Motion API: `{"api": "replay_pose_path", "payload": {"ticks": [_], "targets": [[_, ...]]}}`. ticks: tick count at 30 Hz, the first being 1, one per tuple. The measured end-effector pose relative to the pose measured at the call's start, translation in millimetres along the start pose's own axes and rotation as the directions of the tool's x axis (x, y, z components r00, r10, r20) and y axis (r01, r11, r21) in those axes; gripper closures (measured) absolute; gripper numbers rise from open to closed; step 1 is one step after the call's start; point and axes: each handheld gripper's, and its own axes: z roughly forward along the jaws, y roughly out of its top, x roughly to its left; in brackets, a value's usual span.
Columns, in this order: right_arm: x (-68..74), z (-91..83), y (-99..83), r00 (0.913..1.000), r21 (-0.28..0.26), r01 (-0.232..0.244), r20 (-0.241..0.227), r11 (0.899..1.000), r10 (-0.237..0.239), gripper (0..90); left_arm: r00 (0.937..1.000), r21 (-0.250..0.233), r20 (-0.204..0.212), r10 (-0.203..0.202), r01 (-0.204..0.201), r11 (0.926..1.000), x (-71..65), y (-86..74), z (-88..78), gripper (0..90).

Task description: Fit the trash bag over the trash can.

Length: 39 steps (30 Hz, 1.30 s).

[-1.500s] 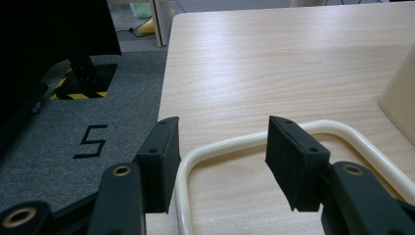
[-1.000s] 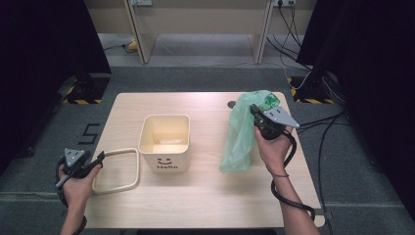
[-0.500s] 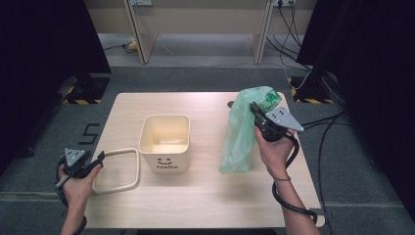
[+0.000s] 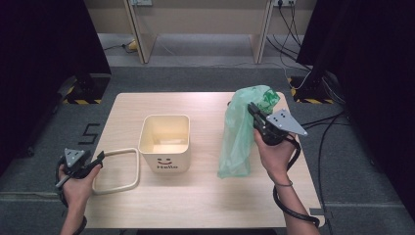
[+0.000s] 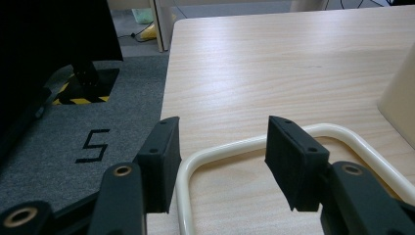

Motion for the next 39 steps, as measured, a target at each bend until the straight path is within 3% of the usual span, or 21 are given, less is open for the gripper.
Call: {"api": "replay_pose_path", "payload": {"ticks": [19, 25, 39], "targets": [[12.1, -13.0, 14.9, 0.9991, -0.051, 0.024, -0.034, 0.998, -0.026, 90.0, 1.0000, -0.010, -0.004, 0.005, -0.005, 0.9999, -1.0, 0.6, -0.9, 46.2], [18.1, -14.7, 19.5, 0.9980, -0.059, 0.001, -0.063, 0.998, -0.005, 90.0, 1.0000, -0.014, -0.005, 0.006, -0.006, 0.9999, -0.9, 1.0, -1.4, 46.2], [33.4, -12.8, 32.8, 0.9940, -0.085, 0.006, -0.109, 0.996, -0.016, 90.0, 0.9996, -0.061, 0.003, 0.027, -0.026, 0.9978, -6.7, 12.2, -10.7, 45.7]]}}
